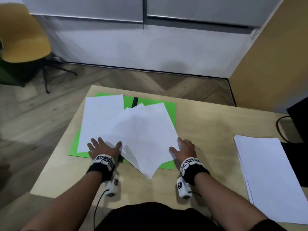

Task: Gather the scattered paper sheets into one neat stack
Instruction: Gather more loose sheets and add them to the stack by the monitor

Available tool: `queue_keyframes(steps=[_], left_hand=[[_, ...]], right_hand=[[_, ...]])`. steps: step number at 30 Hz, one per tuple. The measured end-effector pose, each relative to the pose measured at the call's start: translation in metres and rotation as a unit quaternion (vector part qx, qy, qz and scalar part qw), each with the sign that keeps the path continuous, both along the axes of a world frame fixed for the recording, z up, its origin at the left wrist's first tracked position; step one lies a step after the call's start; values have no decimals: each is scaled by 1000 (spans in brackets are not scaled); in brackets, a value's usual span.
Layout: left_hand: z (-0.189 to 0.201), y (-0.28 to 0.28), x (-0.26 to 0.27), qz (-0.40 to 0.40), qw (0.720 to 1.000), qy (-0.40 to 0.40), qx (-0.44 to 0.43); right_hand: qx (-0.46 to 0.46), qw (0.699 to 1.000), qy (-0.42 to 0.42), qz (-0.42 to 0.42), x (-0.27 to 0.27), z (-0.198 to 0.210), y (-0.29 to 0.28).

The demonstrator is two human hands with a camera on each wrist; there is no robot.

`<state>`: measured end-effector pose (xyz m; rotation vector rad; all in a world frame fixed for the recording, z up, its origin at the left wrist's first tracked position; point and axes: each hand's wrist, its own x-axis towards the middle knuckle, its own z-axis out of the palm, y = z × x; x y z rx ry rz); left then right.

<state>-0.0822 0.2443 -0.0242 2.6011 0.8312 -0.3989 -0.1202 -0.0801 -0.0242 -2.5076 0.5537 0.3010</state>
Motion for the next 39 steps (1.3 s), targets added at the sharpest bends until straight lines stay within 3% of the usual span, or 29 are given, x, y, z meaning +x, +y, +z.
queue_keyframes(steps=[5, 14, 16, 18, 20, 22, 25, 30, 36, 39], left_hand=[[-11, 44, -3, -49, 997, 49, 16], [-10, 12, -17, -200, 979, -18, 40], [-7, 10, -13, -154, 986, -57, 22], [-3, 15, -5, -50, 996, -73, 0], [2, 23, 4, 43, 998, -51, -10], [7, 28, 14, 87, 996, -5, -17], [5, 26, 25, 87, 994, 26, -67], [-10, 9, 18, 70, 991, 3, -110], [-7, 2, 15, 14, 999, 45, -19], [-5, -5, 11, 32, 999, 13, -42]], right_hand=[[-53, 994, 91, -3, 20, -9, 33], [-56, 993, 88, 51, 8, -19, 34], [-57, 993, 83, 56, 4, -16, 34], [-62, 993, 82, 58, -1, -14, 34], [-65, 992, 85, 64, -6, -12, 34], [-71, 991, 85, 71, -11, -12, 34], [-77, 991, 81, 70, -18, -10, 38], [-80, 992, 80, 62, -28, -7, 42], [-66, 995, 64, 28, -37, -7, 39], [-61, 997, 53, 20, -40, -8, 40]])
